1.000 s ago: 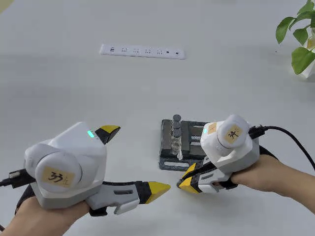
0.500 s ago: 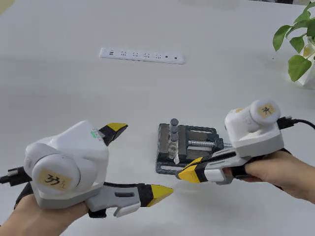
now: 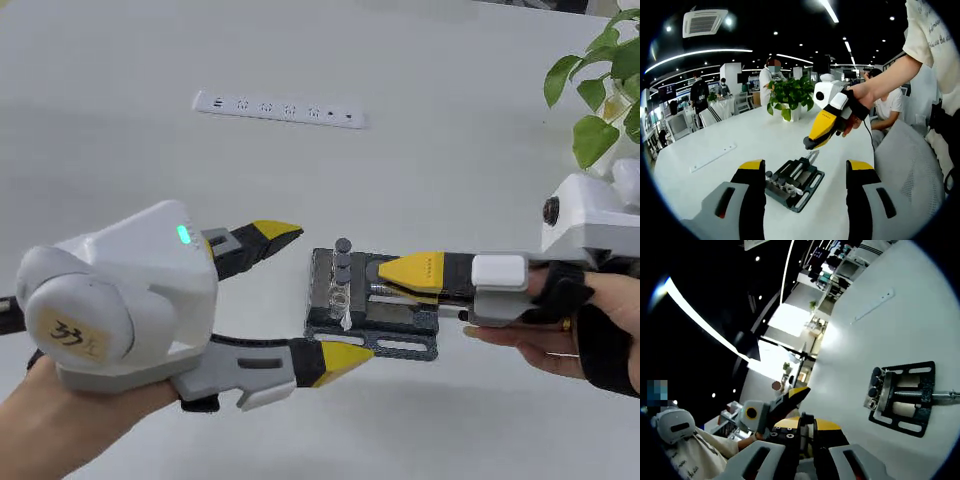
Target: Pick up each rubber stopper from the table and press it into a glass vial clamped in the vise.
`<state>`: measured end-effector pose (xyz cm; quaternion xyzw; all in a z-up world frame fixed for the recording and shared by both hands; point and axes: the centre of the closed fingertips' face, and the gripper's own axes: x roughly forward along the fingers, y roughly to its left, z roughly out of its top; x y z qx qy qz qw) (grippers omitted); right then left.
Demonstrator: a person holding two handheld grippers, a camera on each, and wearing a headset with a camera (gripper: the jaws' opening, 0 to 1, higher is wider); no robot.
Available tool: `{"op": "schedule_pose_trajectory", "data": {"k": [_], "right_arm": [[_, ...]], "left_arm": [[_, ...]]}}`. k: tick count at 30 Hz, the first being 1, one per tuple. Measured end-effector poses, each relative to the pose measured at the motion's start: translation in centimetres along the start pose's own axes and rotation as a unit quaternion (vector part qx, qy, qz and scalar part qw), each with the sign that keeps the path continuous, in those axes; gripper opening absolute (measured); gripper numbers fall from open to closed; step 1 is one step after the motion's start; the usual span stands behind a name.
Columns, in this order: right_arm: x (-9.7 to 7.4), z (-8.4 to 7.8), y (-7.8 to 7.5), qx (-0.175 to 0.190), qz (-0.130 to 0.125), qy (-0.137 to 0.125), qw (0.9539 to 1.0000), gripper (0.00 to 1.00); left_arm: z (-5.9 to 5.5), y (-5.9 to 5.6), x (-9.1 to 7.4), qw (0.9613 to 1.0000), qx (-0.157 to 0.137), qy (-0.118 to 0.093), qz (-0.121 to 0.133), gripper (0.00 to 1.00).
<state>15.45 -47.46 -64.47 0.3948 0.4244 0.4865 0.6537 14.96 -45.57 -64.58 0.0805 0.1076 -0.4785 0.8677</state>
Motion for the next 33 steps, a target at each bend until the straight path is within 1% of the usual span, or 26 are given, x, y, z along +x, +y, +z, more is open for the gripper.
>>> {"op": "schedule_pose_trajectory", "data": {"k": [1, 3, 4, 5, 6, 7, 8, 9, 10, 11, 12, 13, 14, 15, 16, 17, 19, 20, 22, 23, 24, 26, 27, 30, 33], "right_arm": [[-0.1, -0.1, 0.7, 0.016, 0.015, 0.000, 0.9997, 0.04], [-0.4, 0.3, 1.0, 0.036, 0.022, -0.011, 0.9991, 0.04], [-0.4, 0.2, 1.6, 0.049, 0.036, -0.011, 0.9981, 0.04], [-0.4, 0.4, 1.5, 0.068, 0.030, -0.021, 0.9971, 0.03], [-0.6, 0.6, 2.1, 0.093, 0.050, -0.026, 0.9941, 0.03], [-0.6, 0.6, 2.6, 0.099, 0.065, -0.025, 0.9927, 0.03], [-0.7, 0.8, 2.2, 0.104, 0.051, -0.031, 0.9928, 0.03], [-0.7, 0.6, 2.4, 0.101, 0.058, -0.025, 0.9929, 0.03], [-0.7, 0.6, 2.4, 0.102, 0.059, -0.024, 0.9927, 0.03], [-0.7, 0.5, 2.3, 0.111, 0.055, -0.024, 0.9920, 0.03], [-0.6, 0.3, 2.5, 0.113, 0.061, -0.022, 0.9915, 0.03], [-0.5, 0.2, 2.4, 0.117, 0.058, -0.024, 0.9911, 0.03], [-0.5, 0.1, 2.4, 0.119, 0.058, -0.023, 0.9910, 0.03], [-0.5, -0.1, 2.7, 0.120, 0.064, -0.020, 0.9906, 0.03], [-0.4, -0.2, 2.7, 0.121, 0.060, -0.021, 0.9906, 0.03], [-0.4, -0.4, 2.8, 0.119, 0.062, -0.017, 0.9908, 0.03], [-0.5, -0.5, 2.9, 0.117, 0.063, -0.013, 0.9911, 0.03], [-0.5, -0.6, 3.1, 0.114, 0.070, -0.010, 0.9910, 0.03], [-0.6, -0.6, 3.1, 0.114, 0.072, -0.009, 0.9908, 0.03], [-0.7, -0.7, 3.3, 0.115, 0.078, -0.004, 0.9903, 0.03], [-0.7, -0.9, 3.2, 0.113, 0.073, -0.001, 0.9910, 0.03], [-0.7, -1.1, 3.3, 0.112, 0.074, 0.003, 0.9909, 0.03], [-0.7, -1.2, 3.3, 0.112, 0.074, 0.004, 0.9909, 0.03], [-0.9, -1.2, 3.2, 0.116, 0.076, 0.009, 0.9903, 0.04], [-1.1, -1.3, 3.0, 0.118, 0.077, 0.014, 0.9899, 0.04]], "left_arm": [[0.5, -0.1, 0.2, 0.9999, 0.000, -0.009, -0.008, 0.60], [1.1, -0.2, 0.4, 0.9997, 0.004, -0.017, -0.016, 0.52], [1.4, -0.3, 0.5, 0.9996, 0.007, -0.020, -0.019, 0.46], [1.5, -0.4, 0.6, 0.9994, 0.009, -0.023, -0.023, 0.43], [1.8, -0.5, 0.7, 0.9992, 0.011, -0.027, -0.026, 0.41], [2.1, -0.6, 0.8, 0.9991, 0.011, -0.031, -0.029, 0.39], [2.4, -0.7, 0.9, 0.9988, 0.007, -0.036, -0.033, 0.38], [2.6, -0.8, 1.0, 0.9986, 0.003, -0.040, -0.036, 0.35], [2.9, -0.9, 1.0, 0.9982, -0.002, -0.044, -0.040, 0.32], [3.1, -1.0, 1.1, 0.9979, -0.009, -0.045, -0.046, 0.28], [3.2, -1.1, 1.1, 0.9977, -0.013, -0.046, -0.048, 0.24], [3.4, -1.2, 1.1, 0.9973, -0.012, -0.051, -0.052, 0.21], [3.5, -1.3, 1.1, 0.9971, -0.013, -0.052, -0.055, 0.19], [3.6, -1.4, 1.2, 0.9970, -0.014, -0.052, -0.057, 0.18], [3.6, -1.4, 1.2, 0.9968, -0.018, -0.051, -0.059, 0.16], [3.6, -1.4, 1.2, 0.9966, -0.021, -0.053, -0.060, 0.15], [3.8, -1.6, 1.1, 0.9955, -0.034, -0.057, -0.067, 0.11], [3.8, -1.7, 1.1, 0.9952, -0.038, -0.056, -0.070, 0.10], [3.8, -1.9, 1.1, 0.9950, -0.034, -0.056, -0.075, 0.08], [3.8, -2.0, 1.0, 0.9951, -0.030, -0.055, -0.077, 0.07], [3.8, -2.1, 1.0, 0.9948, -0.031, -0.056, -0.079, 0.06], [3.7, -2.4, 1.0, 0.9943, -0.034, -0.055, -0.086, 0.05], [3.8, -2.4, 1.0, 0.9943, -0.031, -0.056, -0.085, 0.05], [3.7, -2.6, 0.9, 0.9938, -0.036, -0.054, -0.091, 0.05], [3.6, -2.8, 0.9, 0.9935, -0.032, -0.052, -0.096, 0.05]]}}
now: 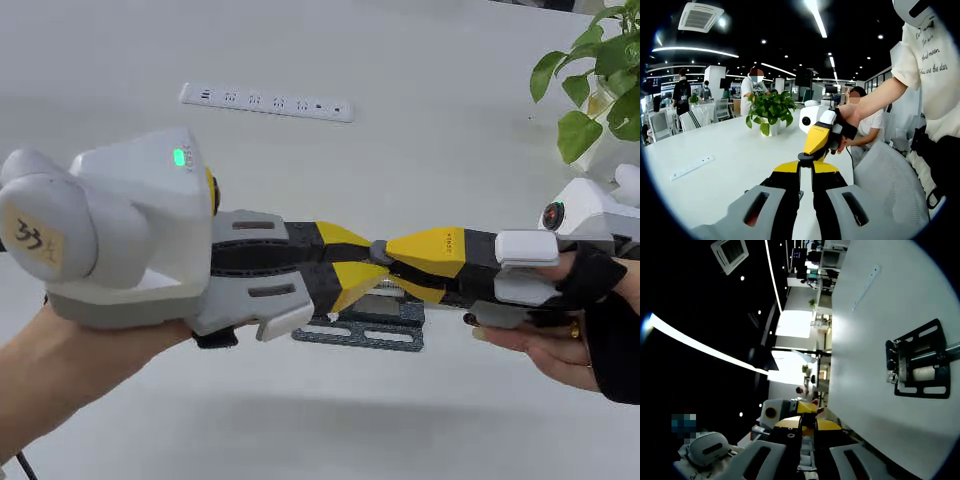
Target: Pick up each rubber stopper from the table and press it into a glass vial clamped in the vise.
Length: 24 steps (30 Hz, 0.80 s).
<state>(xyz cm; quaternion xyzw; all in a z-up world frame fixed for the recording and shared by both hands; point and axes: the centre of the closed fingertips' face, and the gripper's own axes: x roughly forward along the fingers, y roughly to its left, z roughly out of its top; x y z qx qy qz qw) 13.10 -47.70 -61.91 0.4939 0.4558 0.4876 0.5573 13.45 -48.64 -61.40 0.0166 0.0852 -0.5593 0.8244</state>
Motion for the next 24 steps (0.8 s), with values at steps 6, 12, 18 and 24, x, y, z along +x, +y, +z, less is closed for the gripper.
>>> {"op": "schedule_pose_trajectory", "data": {"k": [6, 12, 18, 24], "right_arm": [[-0.02, -0.23, 0.02, 0.008, 0.004, 0.003, 1.0000, 0.04], [0.01, -0.32, 0.11, -0.007, 0.007, 0.003, 0.9999, 0.05], [0.11, -1.06, 0.30, -0.040, -0.002, 0.011, 0.9991, 0.05], [-0.25, -0.63, -0.08, -0.066, -0.010, 0.013, 0.9977, 0.06]], "left_arm": [[0.05, -0.26, 0.05, 1.0000, 0.002, 0.002, -0.007, 0.04], [-0.01, -0.16, 0.00, 0.9999, -0.012, 0.002, -0.012, 0.04], [-0.27, -0.31, 0.13, 0.9997, -0.017, 0.007, -0.018, 0.03], [-0.38, -0.33, 0.32, 0.9995, -0.024, 0.008, -0.018, 0.03]]}}
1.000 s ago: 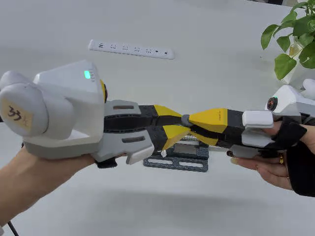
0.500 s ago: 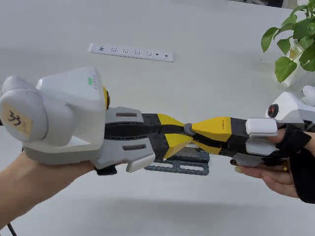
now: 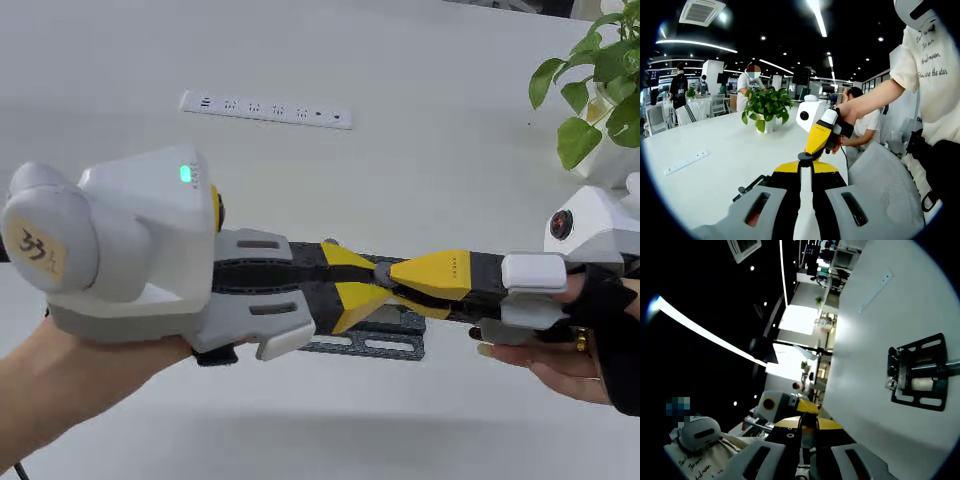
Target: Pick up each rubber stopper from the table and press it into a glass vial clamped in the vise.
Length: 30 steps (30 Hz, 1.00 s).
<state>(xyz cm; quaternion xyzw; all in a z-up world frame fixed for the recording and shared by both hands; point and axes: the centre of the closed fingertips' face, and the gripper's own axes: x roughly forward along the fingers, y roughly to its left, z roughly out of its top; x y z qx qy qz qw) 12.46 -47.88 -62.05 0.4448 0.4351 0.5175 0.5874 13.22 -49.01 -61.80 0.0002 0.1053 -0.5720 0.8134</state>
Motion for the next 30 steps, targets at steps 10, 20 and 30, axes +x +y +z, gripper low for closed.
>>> {"op": "schedule_pose_trajectory", "data": {"k": [10, 20, 30], "right_arm": [[-0.3, 0.1, 0.5, -0.139, -0.046, 0.061, 0.9873, 0.16], [-0.9, 1.0, -0.9, -0.448, -0.167, 0.225, 0.8490, 0.27], [-0.2, -1.2, -1.8, -0.582, -0.170, 0.366, 0.7062, 0.27]], "left_arm": [[-1.4, 1.0, -0.1, 0.9995, 0.004, 0.025, 0.016, 0.03], [-3.6, 0.9, 0.2, 0.9970, 0.010, 0.074, 0.019, 0.03], [-4.6, 0.2, 0.8, 0.9947, 0.024, 0.099, 0.007, 0.03]]}}
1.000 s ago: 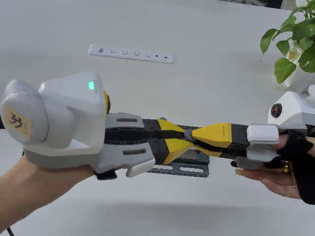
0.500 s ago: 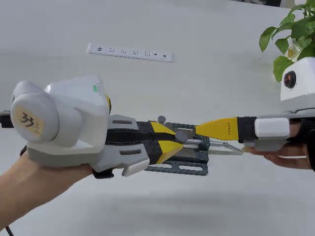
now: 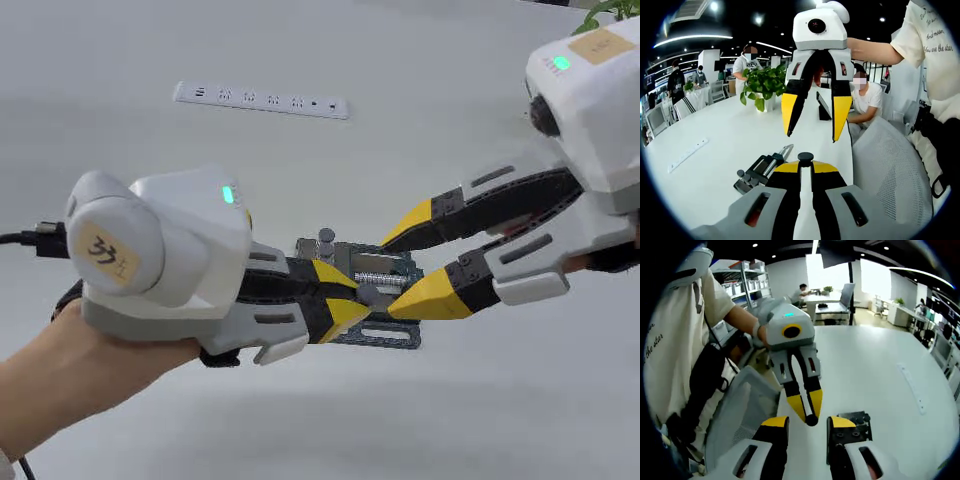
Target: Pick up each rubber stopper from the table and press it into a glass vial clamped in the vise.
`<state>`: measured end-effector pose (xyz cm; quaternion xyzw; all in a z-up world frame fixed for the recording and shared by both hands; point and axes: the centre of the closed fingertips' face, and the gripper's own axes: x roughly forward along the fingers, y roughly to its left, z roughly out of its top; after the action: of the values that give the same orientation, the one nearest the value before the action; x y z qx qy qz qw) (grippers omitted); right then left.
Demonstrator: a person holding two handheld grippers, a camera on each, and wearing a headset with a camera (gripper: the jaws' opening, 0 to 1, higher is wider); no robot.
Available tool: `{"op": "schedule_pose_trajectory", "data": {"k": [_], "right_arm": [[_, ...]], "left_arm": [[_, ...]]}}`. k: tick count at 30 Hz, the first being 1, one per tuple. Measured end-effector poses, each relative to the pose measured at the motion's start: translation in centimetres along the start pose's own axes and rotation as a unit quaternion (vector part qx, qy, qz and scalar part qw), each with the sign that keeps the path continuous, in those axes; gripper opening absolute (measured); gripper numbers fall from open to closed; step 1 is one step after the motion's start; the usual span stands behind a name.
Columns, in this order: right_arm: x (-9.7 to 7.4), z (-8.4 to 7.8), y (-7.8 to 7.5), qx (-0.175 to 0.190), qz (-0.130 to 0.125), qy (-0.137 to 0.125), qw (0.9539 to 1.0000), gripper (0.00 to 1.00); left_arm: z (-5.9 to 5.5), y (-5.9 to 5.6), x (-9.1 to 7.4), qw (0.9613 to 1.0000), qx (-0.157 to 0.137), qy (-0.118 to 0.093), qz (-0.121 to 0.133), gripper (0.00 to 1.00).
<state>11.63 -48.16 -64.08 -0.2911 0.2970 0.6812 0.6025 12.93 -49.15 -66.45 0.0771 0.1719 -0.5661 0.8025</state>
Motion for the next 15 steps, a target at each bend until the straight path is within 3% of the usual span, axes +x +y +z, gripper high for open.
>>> {"op": "schedule_pose_trajectory", "data": {"k": [3, 6, 15], "right_arm": [[0.4, -0.8, 0.2, -0.057, 0.002, 0.045, 0.9973, 0.22], [1.0, -1.3, 0.8, -0.080, 0.013, 0.077, 0.9937, 0.20], [1.5, -2.5, 0.2, -0.095, 0.022, 0.092, 0.9910, 0.15]], "left_arm": [[-0.2, -0.2, 0.1, 1.0000, 0.003, 0.006, -0.006, 0.03], [-0.2, -0.3, 0.3, 0.9999, 0.004, 0.009, -0.009, 0.03], [-0.6, -1.2, 0.5, 0.9995, 0.007, 0.020, -0.025, 0.03]]}}
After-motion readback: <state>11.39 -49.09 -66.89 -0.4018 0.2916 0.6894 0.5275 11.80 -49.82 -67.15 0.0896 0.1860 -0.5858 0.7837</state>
